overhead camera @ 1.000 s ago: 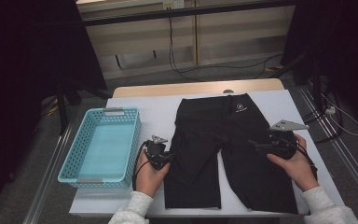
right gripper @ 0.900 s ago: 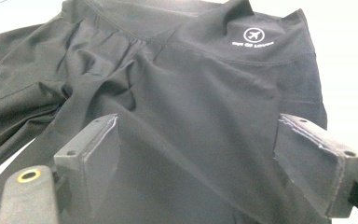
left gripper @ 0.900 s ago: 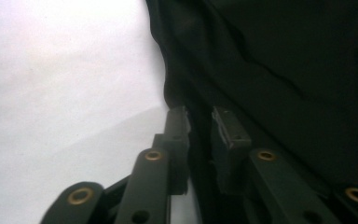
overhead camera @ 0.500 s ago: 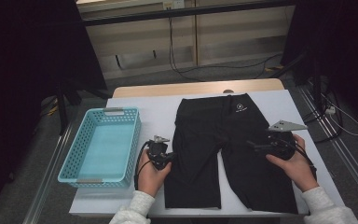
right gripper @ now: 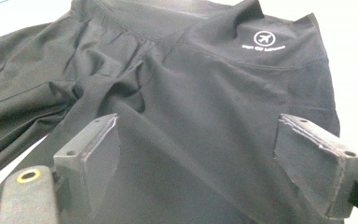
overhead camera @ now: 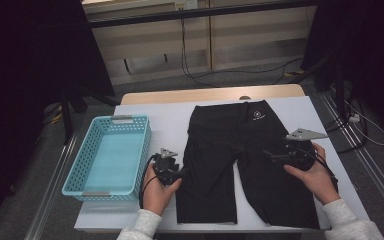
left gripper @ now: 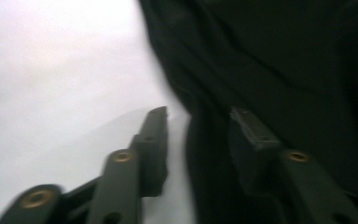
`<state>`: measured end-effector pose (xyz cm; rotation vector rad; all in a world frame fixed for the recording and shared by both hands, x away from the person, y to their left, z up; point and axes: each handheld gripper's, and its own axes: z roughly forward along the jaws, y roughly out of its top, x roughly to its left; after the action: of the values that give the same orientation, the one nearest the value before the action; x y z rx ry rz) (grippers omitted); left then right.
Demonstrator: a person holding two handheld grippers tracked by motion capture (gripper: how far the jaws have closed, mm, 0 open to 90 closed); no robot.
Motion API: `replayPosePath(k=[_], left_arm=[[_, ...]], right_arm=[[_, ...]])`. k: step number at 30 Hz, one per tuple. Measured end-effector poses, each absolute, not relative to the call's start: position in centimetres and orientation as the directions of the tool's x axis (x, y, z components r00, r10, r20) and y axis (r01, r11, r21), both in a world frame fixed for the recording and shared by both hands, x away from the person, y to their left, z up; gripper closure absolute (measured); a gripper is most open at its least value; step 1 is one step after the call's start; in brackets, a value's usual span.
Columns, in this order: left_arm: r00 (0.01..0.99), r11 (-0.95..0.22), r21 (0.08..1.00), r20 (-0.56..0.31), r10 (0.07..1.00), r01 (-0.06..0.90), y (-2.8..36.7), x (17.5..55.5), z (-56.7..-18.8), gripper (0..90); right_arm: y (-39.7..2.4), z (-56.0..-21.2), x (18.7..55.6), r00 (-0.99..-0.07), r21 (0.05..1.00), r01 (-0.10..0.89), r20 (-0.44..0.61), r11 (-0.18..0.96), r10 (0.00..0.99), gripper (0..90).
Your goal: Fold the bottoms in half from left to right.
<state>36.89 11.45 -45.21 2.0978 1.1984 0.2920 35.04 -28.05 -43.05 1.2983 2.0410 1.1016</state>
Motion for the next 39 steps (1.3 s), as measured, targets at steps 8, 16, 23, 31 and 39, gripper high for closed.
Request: replayPosePath(k=[8,16,23,31,39], left_arm=[[0.532,-0.304,0.629,-0.208,0.821,0.715,10.6,36.6,-45.2,87.3],[0.502,-0.246,0.623,-0.274,0.82,0.742,10.6,36.8,-44.6,89.2],[0.52,-0.225,0.652,-0.3,0.8,0.724,10.3,36.6,-43.6,89.2],[0.547,-0.226,0.675,-0.31,0.777,0.702,9.0,36.8,-43.1,89.3],[0.57,-0.238,0.685,-0.308,0.762,0.688,8.1,36.9,-43.1,89.3]], right_arm=[[-27.8,-43.2,35.2,-0.442,0.823,0.517,0.021,0.236,0.897,14.3],[-28.0,-43.1,34.9,-0.433,0.828,0.516,0.029,0.221,0.901,14.4],[-27.9,-43.2,34.8,-0.426,0.827,0.52,0.033,0.215,0.904,14.3],[-26.7,-42.9,35.2,-0.445,0.833,0.506,0.029,0.224,0.895,12.8],[-26.3,-43.1,35.4,-0.446,0.832,0.513,0.048,0.211,0.894,12.4]])
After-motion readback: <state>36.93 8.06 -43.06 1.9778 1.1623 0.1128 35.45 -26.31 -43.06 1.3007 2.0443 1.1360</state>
